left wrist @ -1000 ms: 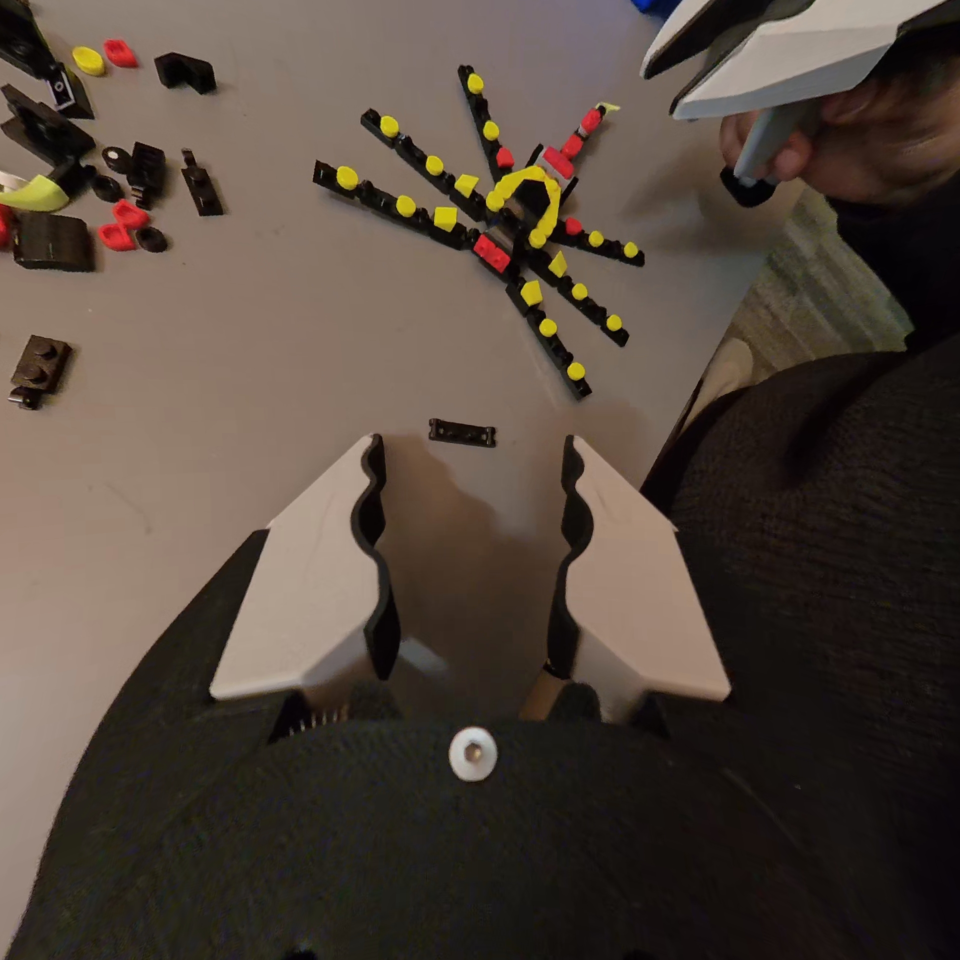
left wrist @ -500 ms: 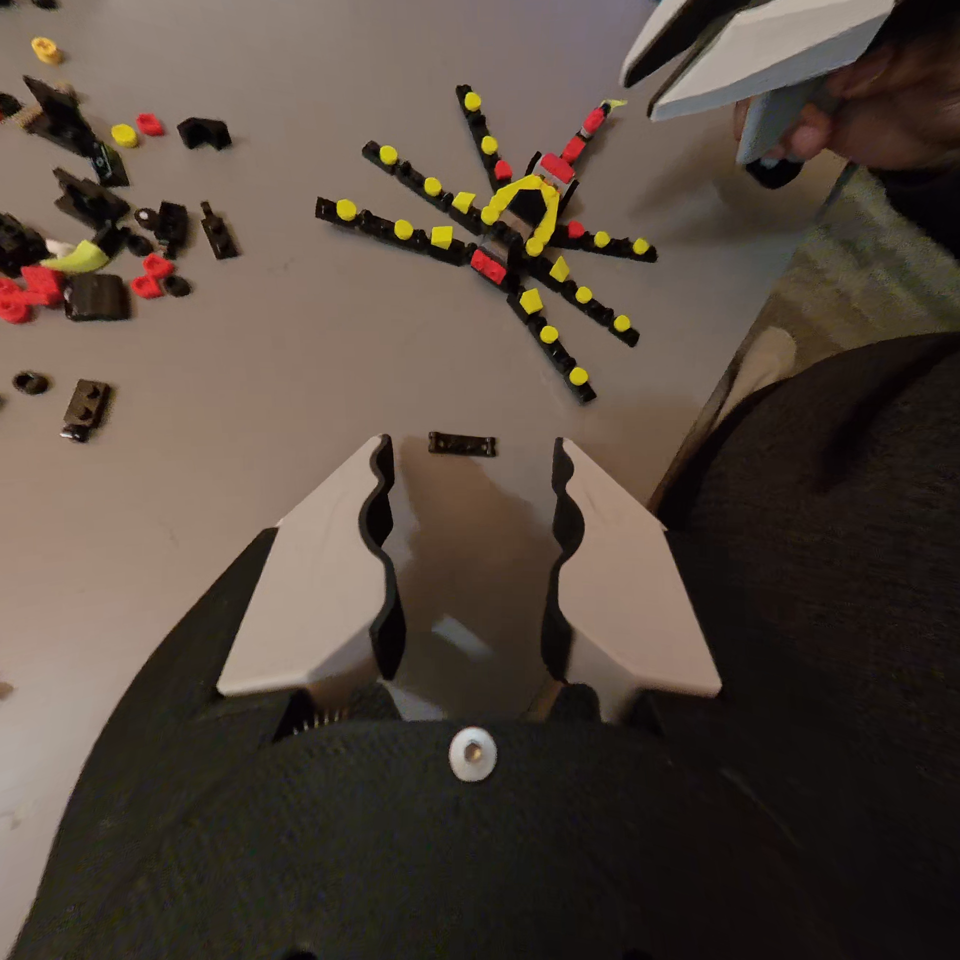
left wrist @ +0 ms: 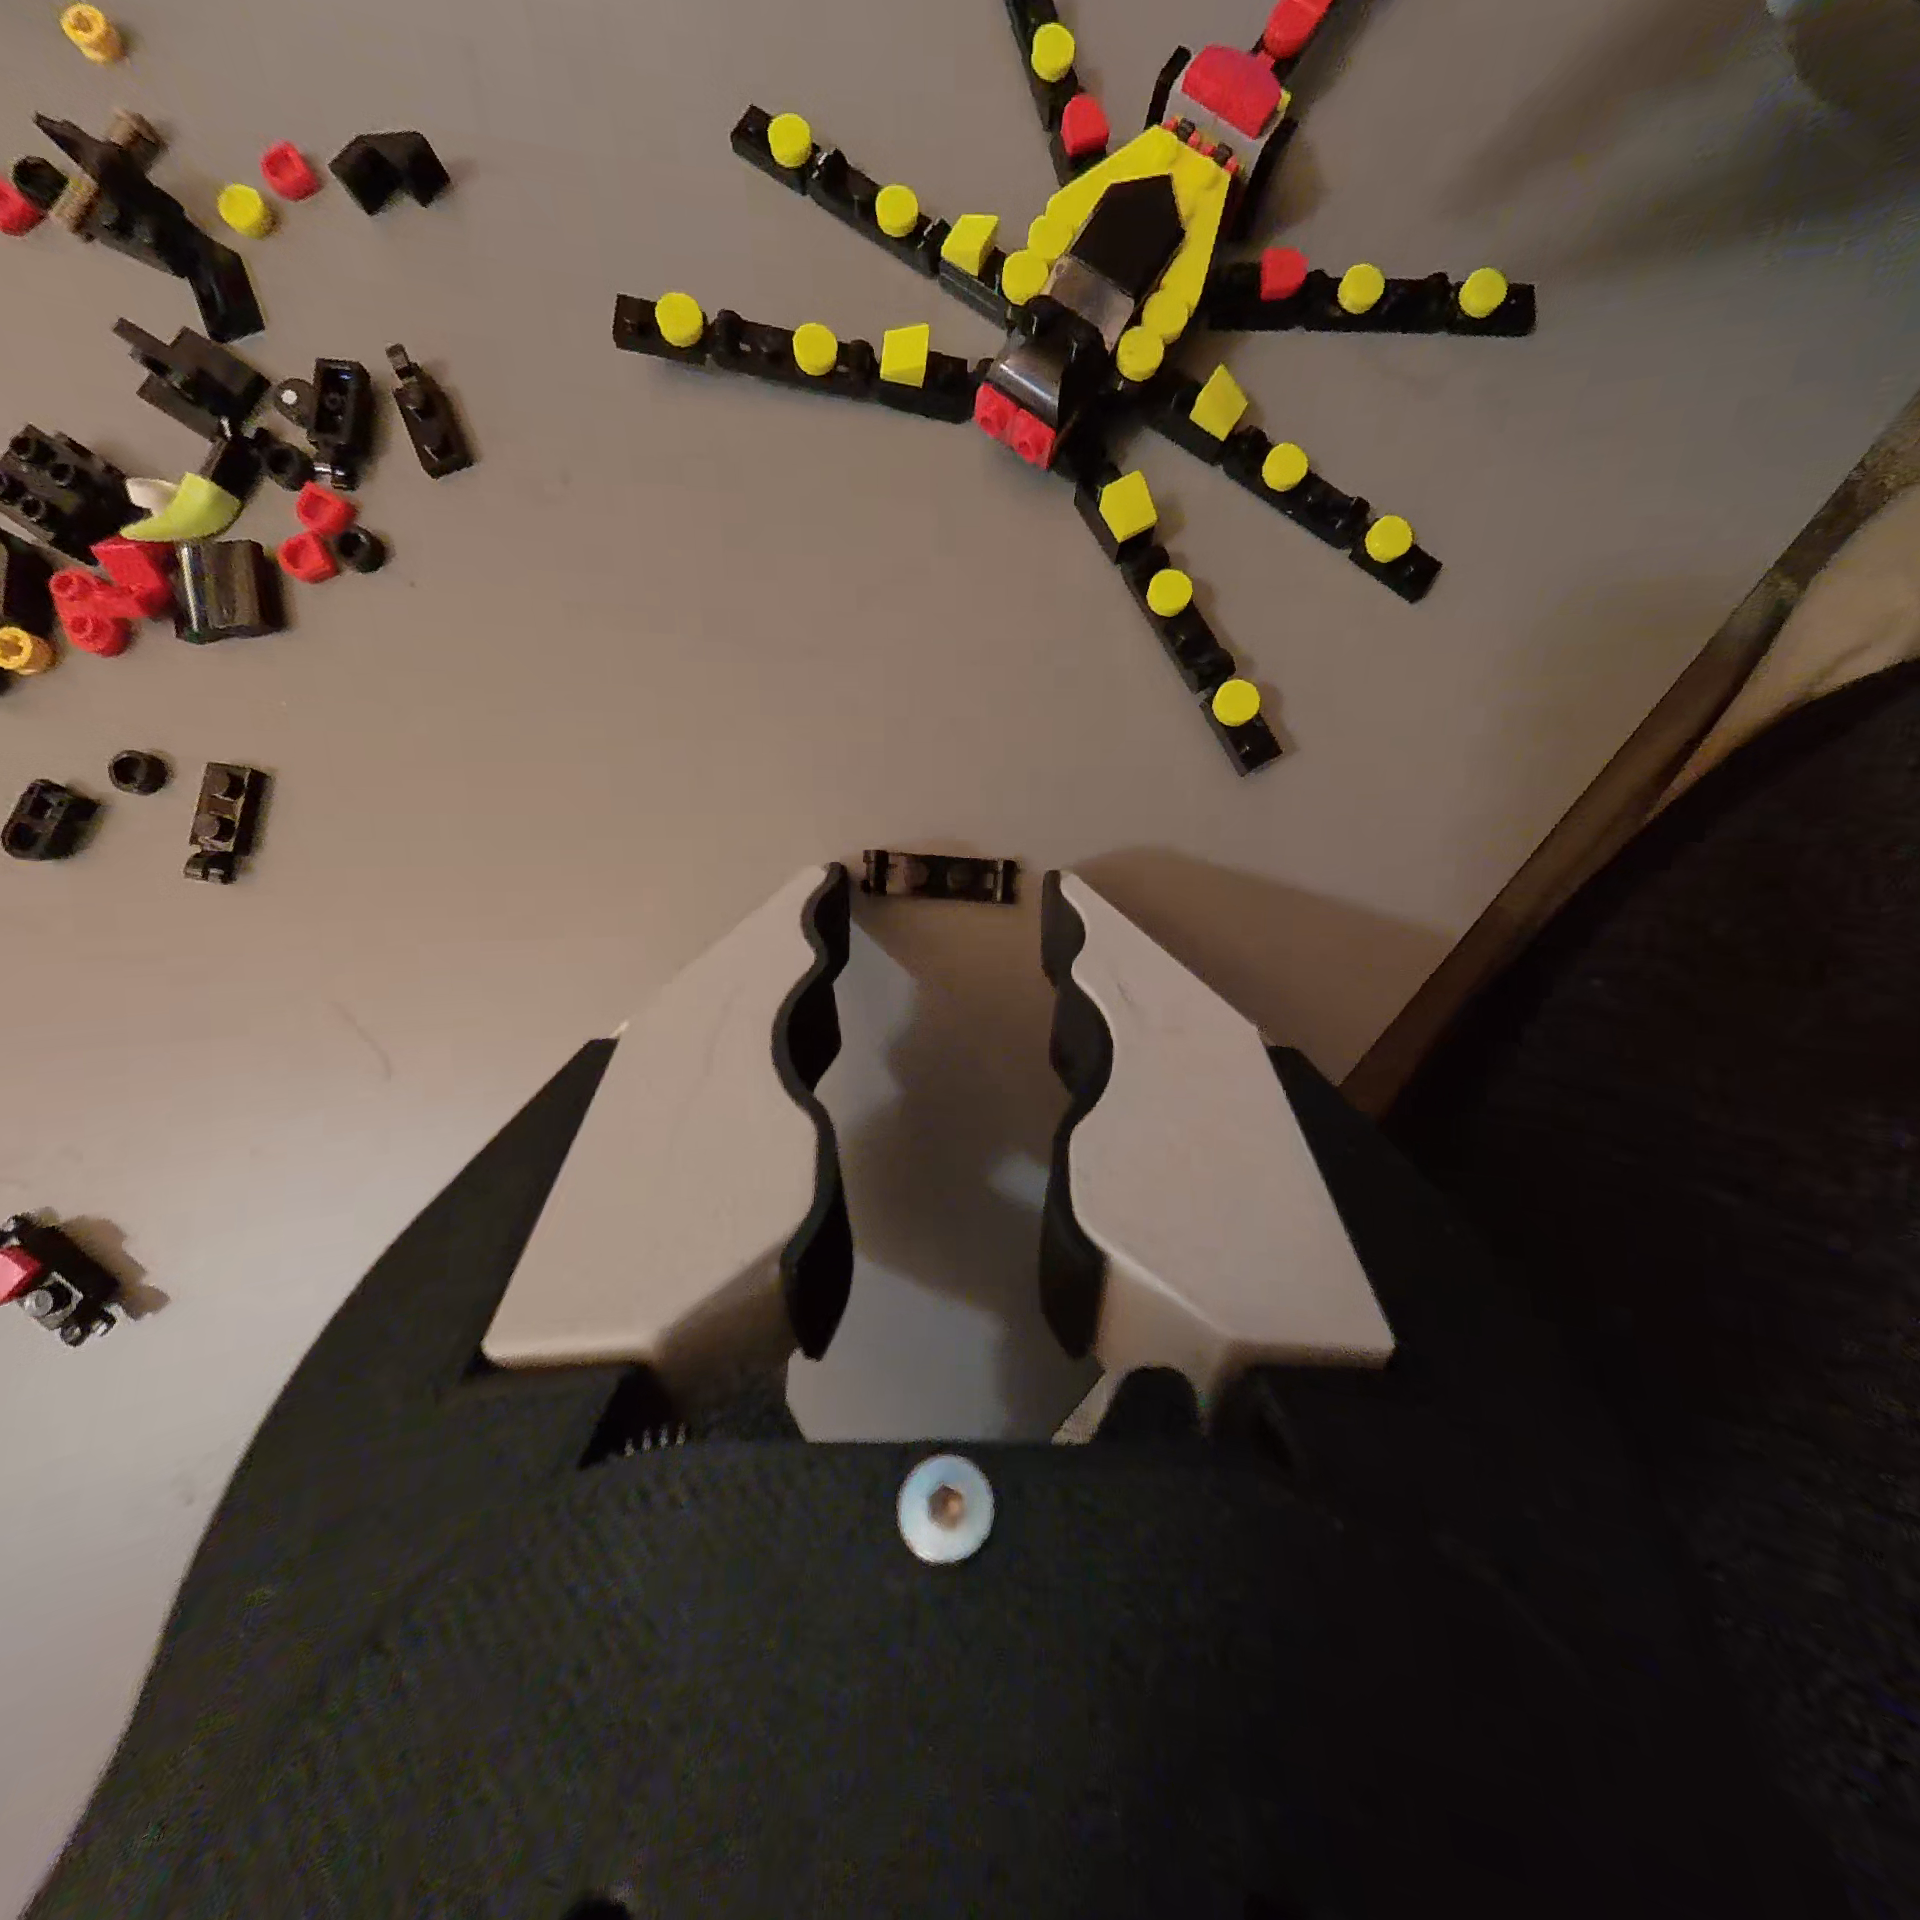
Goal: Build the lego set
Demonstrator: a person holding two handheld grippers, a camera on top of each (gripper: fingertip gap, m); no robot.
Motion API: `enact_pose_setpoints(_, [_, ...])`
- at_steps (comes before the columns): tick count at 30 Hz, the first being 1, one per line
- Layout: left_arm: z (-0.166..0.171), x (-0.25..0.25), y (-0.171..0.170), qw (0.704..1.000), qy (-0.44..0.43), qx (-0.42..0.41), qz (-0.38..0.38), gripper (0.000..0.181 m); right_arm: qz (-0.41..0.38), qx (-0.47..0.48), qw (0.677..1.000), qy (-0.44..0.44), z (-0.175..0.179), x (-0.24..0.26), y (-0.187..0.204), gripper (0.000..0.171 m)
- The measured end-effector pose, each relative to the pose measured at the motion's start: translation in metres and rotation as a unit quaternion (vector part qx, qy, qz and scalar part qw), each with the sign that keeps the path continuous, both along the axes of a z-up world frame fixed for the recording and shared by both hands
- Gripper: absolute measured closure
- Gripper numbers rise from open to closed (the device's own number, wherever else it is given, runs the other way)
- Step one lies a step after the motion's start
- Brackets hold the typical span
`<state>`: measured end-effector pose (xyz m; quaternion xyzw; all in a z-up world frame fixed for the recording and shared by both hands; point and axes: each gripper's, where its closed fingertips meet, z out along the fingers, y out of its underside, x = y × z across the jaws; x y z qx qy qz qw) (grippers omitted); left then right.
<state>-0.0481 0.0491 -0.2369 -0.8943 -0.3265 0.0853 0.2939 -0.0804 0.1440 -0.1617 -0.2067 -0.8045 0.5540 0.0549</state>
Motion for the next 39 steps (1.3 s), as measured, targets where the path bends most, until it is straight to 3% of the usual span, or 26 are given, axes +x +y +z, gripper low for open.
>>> enact_pose_setpoints(2, [0.000, 0.002, 0.001, 1.000, -0.004, 0.006, -0.007, 0.153, 0.000, 0.001, 1.000, 0.001, 0.000, 0.000, 0.000, 0.162])
enact_pose_setpoints(9, [0.008, -0.001, 0.001, 0.998, -0.003, 0.055, -0.006, 0.154, -0.002, 0.001, 1.000, 0.002, 0.001, 0.000, 0.001, 0.162])
enact_pose_setpoints(14, [0.069, -0.002, 0.023, 0.970, 0.070, 0.228, -0.047, 0.154, 0.006, -0.058, 0.997, -0.042, 0.013, 0.007, -0.015, 0.158])
enact_pose_setpoints(18, [0.094, 0.004, 0.028, 0.949, 0.110, 0.286, -0.073, 0.154, 0.047, -0.154, 0.974, -0.159, 0.027, 0.030, -0.039, 0.151])
enact_pose_setpoints(22, [0.104, 0.013, 0.034, 0.939, 0.133, 0.301, -0.100, 0.154, 0.092, -0.232, 0.924, -0.290, 0.036, 0.046, -0.052, 0.147])
enact_pose_setpoints(25, [0.104, 0.017, 0.039, 0.938, 0.140, 0.298, -0.110, 0.154, 0.108, -0.254, 0.899, -0.341, 0.038, 0.052, -0.054, 0.150])
enact_pose_setpoints(29, [0.101, 0.023, 0.045, 0.939, 0.140, 0.289, -0.126, 0.154, 0.107, -0.248, 0.894, -0.358, 0.033, 0.053, -0.055, 0.152])
enact_pose_setpoints(33, [0.098, 0.025, 0.049, 0.941, 0.144, 0.277, -0.133, 0.154, 0.110, -0.234, 0.891, -0.373, 0.028, 0.056, -0.055, 0.166])
enact_pose_setpoints(39, [0.091, 0.024, 0.049, 0.945, 0.145, 0.261, -0.131, 0.153, 0.096, -0.199, 0.906, -0.360, 0.017, 0.054, -0.056, 0.169])
